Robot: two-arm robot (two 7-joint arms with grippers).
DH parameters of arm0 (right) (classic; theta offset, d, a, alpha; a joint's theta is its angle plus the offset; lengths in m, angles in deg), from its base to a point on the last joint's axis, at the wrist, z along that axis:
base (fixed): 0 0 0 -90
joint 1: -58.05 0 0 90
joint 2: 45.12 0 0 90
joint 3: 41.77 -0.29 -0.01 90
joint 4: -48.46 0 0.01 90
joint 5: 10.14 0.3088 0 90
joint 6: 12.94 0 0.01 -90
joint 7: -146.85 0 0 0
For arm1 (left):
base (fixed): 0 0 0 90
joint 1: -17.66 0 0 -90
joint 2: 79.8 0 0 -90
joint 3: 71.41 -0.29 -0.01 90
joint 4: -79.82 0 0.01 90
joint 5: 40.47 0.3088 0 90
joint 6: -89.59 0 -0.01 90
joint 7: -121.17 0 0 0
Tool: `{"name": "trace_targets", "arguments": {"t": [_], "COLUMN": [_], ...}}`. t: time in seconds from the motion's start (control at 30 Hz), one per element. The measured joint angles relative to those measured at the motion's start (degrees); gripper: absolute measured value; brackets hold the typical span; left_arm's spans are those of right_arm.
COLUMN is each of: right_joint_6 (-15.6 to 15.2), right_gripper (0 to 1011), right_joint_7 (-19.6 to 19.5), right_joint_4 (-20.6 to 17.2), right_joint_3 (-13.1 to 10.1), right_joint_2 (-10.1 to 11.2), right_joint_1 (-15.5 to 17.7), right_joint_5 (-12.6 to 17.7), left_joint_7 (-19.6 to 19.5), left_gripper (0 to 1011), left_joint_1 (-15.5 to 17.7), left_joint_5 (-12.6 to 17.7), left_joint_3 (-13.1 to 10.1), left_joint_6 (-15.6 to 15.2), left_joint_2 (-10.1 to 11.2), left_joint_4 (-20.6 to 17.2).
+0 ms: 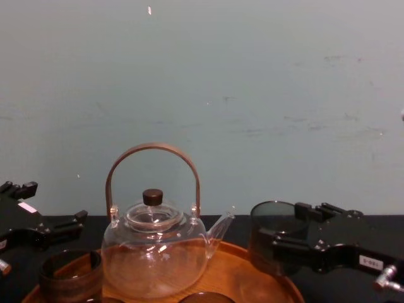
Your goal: Pick up the glass from the table and place it on the tray.
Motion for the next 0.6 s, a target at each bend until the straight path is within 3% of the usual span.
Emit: {"name": "trace_targets", "arguments": {"t": [0.6], "right_joint_6": [0.09], "right_gripper": [890], "right_joint_7": [-0.14], "right_joint_4": [0.52], "right_joint_3": [0.89], "right_joint_2": [-0.13], "right_joint_1": [-0.36], "right_joint_5": [0.08], "left_joint_7": [0.0], "left_gripper": [1001], "left_joint_1": [0.0], "left_joint_5": [0.0], "left_joint_3": [0.0], "left_joint_6": [0.0], "left_joint_2": [0.0], "left_joint_4": [0.0]}}
